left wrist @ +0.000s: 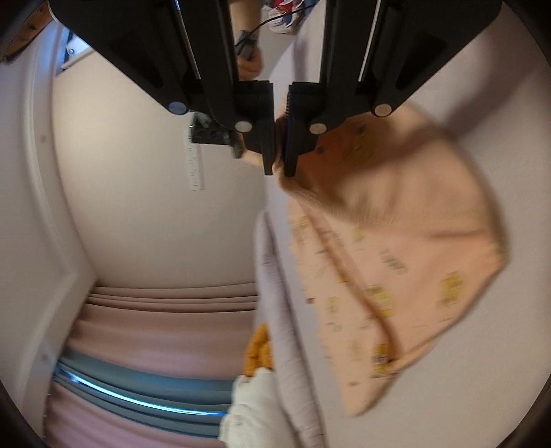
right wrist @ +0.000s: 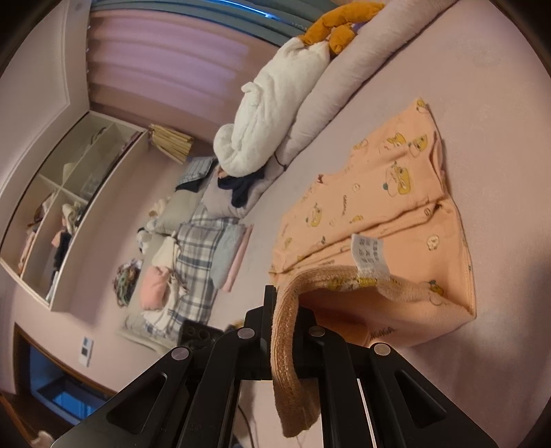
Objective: Fold small clothes
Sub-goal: 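Lay the held hem over the collar and open both tools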
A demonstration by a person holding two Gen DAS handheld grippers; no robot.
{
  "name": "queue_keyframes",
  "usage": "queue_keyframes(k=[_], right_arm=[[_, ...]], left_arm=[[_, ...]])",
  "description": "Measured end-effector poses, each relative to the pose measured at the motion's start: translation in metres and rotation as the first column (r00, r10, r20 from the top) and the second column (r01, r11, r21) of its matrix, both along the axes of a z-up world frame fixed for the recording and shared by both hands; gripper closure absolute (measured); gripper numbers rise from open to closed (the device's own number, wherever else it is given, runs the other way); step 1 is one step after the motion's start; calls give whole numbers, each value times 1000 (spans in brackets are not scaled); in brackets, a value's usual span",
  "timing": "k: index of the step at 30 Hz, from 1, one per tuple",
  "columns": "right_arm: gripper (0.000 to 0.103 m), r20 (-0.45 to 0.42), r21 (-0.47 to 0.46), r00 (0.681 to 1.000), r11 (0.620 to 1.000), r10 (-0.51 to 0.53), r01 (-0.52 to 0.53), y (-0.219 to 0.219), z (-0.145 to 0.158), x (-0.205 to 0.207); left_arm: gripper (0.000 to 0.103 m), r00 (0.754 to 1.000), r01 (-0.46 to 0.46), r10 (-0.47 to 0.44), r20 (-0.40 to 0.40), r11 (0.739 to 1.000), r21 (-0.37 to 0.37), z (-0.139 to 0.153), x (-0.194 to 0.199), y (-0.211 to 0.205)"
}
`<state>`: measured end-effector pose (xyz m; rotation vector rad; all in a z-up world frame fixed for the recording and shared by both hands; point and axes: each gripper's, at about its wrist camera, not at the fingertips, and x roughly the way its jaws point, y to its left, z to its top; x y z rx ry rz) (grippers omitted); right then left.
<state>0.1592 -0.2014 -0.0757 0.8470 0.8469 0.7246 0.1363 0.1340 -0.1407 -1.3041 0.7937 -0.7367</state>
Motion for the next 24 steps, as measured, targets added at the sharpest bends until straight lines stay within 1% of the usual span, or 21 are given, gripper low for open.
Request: queue_keyframes(k=[4, 6, 7, 11, 13, 17, 20, 21, 24], right_arm=[[95, 20, -10, 1000, 1000, 0, 0, 4, 8, 8], [95, 30, -11, 1000, 1000, -3, 3, 5, 11, 14], [95, 34, -4, 999, 1000, -7, 7, 4, 14, 19], [95, 36, 33, 998, 998, -53, 52, -3, 20, 39], [95, 28, 55, 996, 995, -86, 84, -9, 23, 54], [95, 6, 64, 991, 989, -133, 132, -15, 21, 83], [95, -45, 59, 986, 985, -160, 162, -17, 9, 108], [95, -80, 44, 981, 982, -178, 182, -18, 0, 118], [95, -157, -8, 966, 979, -204, 205, -19, -24, 138]], left_arm=[[102, 999, -23, 25, 31, 998, -56, 10, 19, -1], [102, 996, -69, 73, 41, 992, -110, 14, 30, 10], [102, 995, -88, 94, 45, 989, -123, 17, 34, 16], [102, 982, -167, 178, 67, 975, -148, 31, 58, 38], [102, 974, -202, 214, 71, 969, -140, 38, 78, 46], [102, 968, -236, 244, 67, 966, -107, 43, 115, 55], [102, 964, -256, 260, 49, 964, -68, 37, 142, 57], [102, 965, -258, 260, 29, 964, -59, 33, 148, 60], [102, 963, -269, 269, -24, 963, -26, 11, 161, 71]])
